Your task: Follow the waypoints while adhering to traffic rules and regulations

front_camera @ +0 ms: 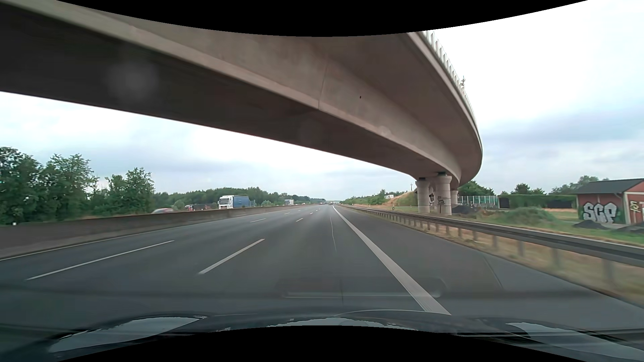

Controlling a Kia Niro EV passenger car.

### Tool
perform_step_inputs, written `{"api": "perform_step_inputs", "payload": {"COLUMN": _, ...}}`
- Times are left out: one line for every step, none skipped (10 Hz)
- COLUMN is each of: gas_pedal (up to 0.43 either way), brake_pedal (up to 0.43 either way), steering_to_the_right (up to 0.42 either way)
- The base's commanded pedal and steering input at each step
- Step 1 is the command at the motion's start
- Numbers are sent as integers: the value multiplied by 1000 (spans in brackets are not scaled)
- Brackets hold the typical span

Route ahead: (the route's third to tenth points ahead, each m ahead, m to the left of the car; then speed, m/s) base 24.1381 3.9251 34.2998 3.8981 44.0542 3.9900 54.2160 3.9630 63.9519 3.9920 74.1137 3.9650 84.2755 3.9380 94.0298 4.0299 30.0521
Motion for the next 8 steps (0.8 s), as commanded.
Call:
{"api": "perform_step_inputs", "payload": {"gas_pedal": 248, "brake_pedal": 0, "steering_to_the_right": -2}}
{"api": "perform_step_inputs", "payload": {"gas_pedal": 248, "brake_pedal": 0, "steering_to_the_right": -3}}
{"api": "perform_step_inputs", "payload": {"gas_pedal": 248, "brake_pedal": 0, "steering_to_the_right": -2}}
{"api": "perform_step_inputs", "payload": {"gas_pedal": 248, "brake_pedal": 0, "steering_to_the_right": -2}}
{"api": "perform_step_inputs", "payload": {"gas_pedal": 248, "brake_pedal": 0, "steering_to_the_right": -2}}
{"api": "perform_step_inputs", "payload": {"gas_pedal": 248, "brake_pedal": 0, "steering_to_the_right": -2}}
{"api": "perform_step_inputs", "payload": {"gas_pedal": 248, "brake_pedal": 0, "steering_to_the_right": -2}}
{"api": "perform_step_inputs", "payload": {"gas_pedal": 248, "brake_pedal": 0, "steering_to_the_right": -2}}
